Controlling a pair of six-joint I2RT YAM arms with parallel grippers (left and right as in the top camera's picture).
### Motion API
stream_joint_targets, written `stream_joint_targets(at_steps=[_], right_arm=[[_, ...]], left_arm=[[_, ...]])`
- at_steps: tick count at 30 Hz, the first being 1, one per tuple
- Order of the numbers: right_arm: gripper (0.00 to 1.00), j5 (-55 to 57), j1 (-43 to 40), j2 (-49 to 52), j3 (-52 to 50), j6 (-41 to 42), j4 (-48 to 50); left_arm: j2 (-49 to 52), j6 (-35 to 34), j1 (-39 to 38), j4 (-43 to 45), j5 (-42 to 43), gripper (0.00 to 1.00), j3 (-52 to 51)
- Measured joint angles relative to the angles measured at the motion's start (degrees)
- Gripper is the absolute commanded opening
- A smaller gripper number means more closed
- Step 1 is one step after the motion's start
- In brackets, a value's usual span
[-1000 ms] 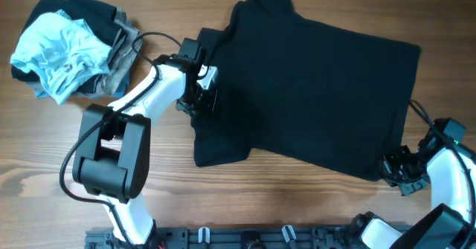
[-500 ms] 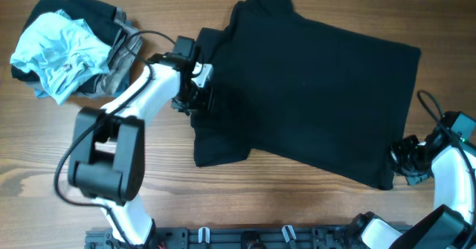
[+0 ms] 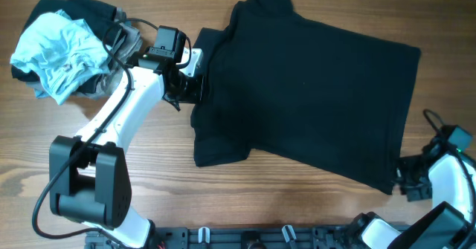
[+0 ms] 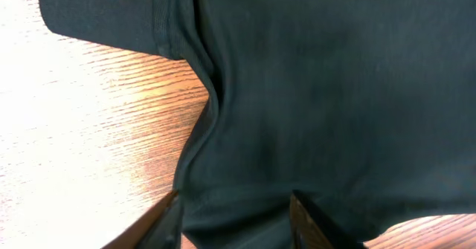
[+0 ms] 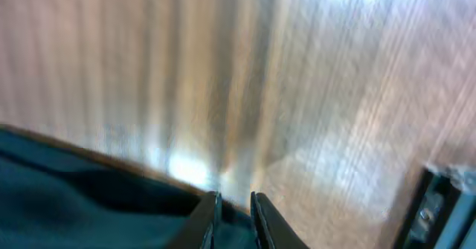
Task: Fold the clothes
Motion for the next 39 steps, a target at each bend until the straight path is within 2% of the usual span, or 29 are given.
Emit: stream_joint_targets(at_steps=[4,5,8,9,10,12,14,17,20,22,26,27,30,32,33,34,35,36,39], right_arm=[[0.31,-15.1,-0.2,0.0,3.9,-13.1,2.6],[0.34,-22.8,-0.2,0.0,4.0,-19.1,3.0],[0.37,-36.4,-0.2,0.0,4.0,-29.3,3.6],[0.38,-38.8,-0.2,0.0,4.0,-30.9,3.6],[0.38,-42.4,-0.2,0.0,4.0,-33.6,3.3],[0.38,-45.7,-0.2,0.0,4.0,-36.4,2.2],[0.38,-47.3,-0.2,0.0,4.0,-38.6,1.1],[0.38,-48.4,-0.2,0.0,4.0,-40.1,0.3],[0.39,-48.7,-0.2,0.0,4.0,-40.6,0.3],[0.43,-48.7,-0.2,0.0,4.0,-40.7,0.3],[0.44,-44.2,-0.2,0.0,4.0,-37.7,0.3],[0.5,-41.6,-0.2,0.0,4.0,-35.5,-0.3],[0.63,-37.0,-0.2,0.0,3.6,-30.3,-1.5],[0.59,-35.0,-0.2,0.0,1.1,-26.7,1.1],[0.63,-34.9,-0.2,0.0,-0.5,-27.1,4.2],[0.75,-35.3,0.2,0.0,-1.7,-27.9,6.5],[0.84,-35.8,1.3,0.0,-3.3,-28.7,8.5],[0.87,-36.9,3.1,0.0,-5.2,-30.7,10.8],[0.88,-40.3,9.1,0.1,-7.0,-33.0,17.3]], left_arm=[[0.0,0.0,0.0,1.9,0.0,0.57,0.0],[0.0,0.0,0.0,3.7,0.0,0.49,-0.1],[1.5,2.2,0.0,9.9,0.0,0.33,0.0],[3.2,4.4,0.0,11.2,0.0,0.32,0.0],[5.6,6.1,0.0,13.3,-0.3,0.4,0.0],[9.1,8.1,0.0,16.9,-1.8,0.49,0.0],[12.6,9.2,0.0,21.1,-3.2,0.49,-0.1],[14.6,9.2,0.1,22.7,-6.3,0.05,0.1],[15.3,6.2,1.7,23.0,-9.3,0.04,0.5],[15.4,0.3,5.3,21.6,-11.0,0.04,0.9],[15.3,-7.6,15.4,18.2,-11.6,0.04,1.7],[15.2,-9.0,17.8,16.8,-11.7,0.07,1.9],[14.9,-10.3,18.0,14.2,-12.2,0.23,2.1],[14.7,-10.6,17.1,12.6,-12.8,0.31,2.2],[14.5,-10.1,16.7,11.7,-12.8,0.37,2.2],[14.4,-9.6,16.5,11.1,-12.7,0.44,2.2],[14.1,-8.7,16.2,10.1,-12.6,0.52,2.2],[13.7,-8.3,16.0,9.4,-12.5,0.69,2.0],[10.3,-7.6,16.1,8.5,-12.6,0.72,-0.1]])
